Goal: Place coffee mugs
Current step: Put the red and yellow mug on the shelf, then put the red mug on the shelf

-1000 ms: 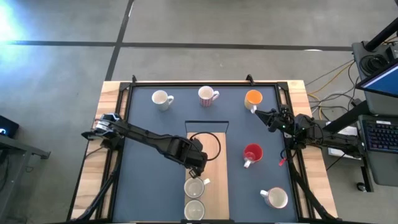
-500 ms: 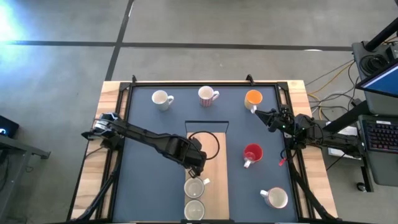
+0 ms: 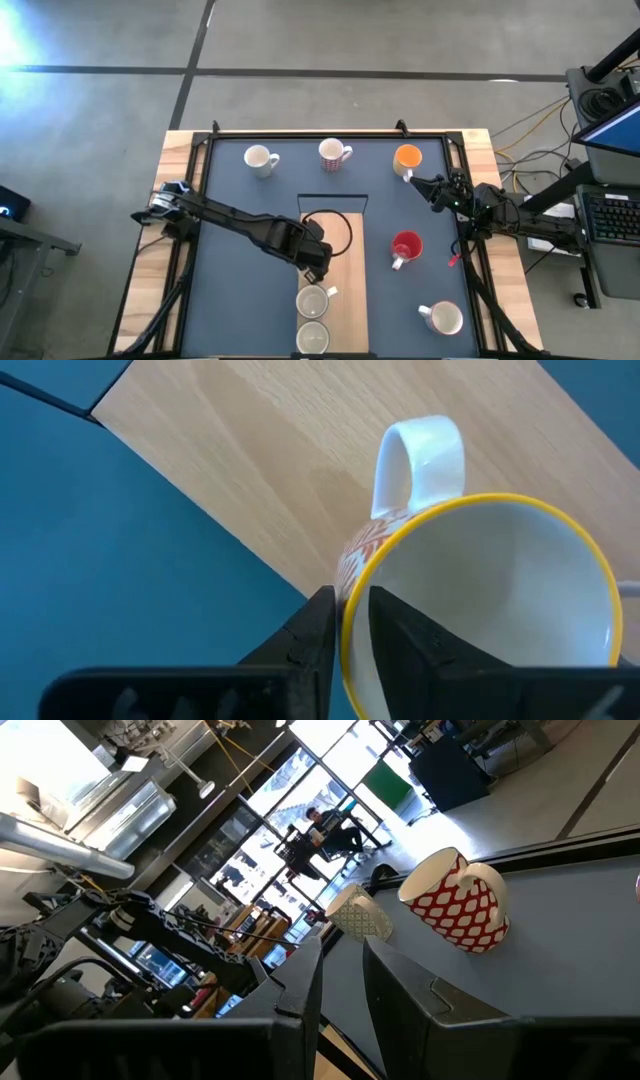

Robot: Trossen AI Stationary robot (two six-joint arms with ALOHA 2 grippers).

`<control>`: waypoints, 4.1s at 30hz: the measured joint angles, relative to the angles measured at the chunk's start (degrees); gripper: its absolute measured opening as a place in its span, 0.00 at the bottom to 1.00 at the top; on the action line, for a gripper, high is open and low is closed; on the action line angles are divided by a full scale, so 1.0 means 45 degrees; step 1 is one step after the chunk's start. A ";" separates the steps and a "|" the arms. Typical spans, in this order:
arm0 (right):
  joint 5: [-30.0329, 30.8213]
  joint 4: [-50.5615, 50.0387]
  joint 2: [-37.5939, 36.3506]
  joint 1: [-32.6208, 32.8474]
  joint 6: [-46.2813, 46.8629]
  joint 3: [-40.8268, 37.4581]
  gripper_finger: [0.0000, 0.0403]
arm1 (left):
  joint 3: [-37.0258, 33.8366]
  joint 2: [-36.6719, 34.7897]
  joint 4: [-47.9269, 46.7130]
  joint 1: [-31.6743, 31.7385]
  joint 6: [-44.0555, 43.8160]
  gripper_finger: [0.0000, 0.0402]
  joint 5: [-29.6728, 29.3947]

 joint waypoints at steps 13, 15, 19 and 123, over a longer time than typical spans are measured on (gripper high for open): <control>0.0001 0.0001 0.0000 0.0000 0.0000 0.0002 0.16 | 0.0000 -0.0404 -0.0285 -0.0004 0.0271 0.16 -0.0121; 0.0000 0.0000 0.0000 0.0000 0.0000 -0.0003 0.16 | 0.0000 -0.0622 -0.0506 -0.0004 0.0470 0.16 -0.0142; 0.0002 0.0000 0.0000 0.0000 0.0000 0.0002 0.16 | 0.0000 -0.1278 -0.1162 -0.0004 0.1057 0.16 -0.0858; -0.1050 -1.2622 0.5421 -0.0034 0.2467 0.7733 0.16 | -1.3308 -1.2996 1.2976 0.0108 0.4893 0.13 -0.3465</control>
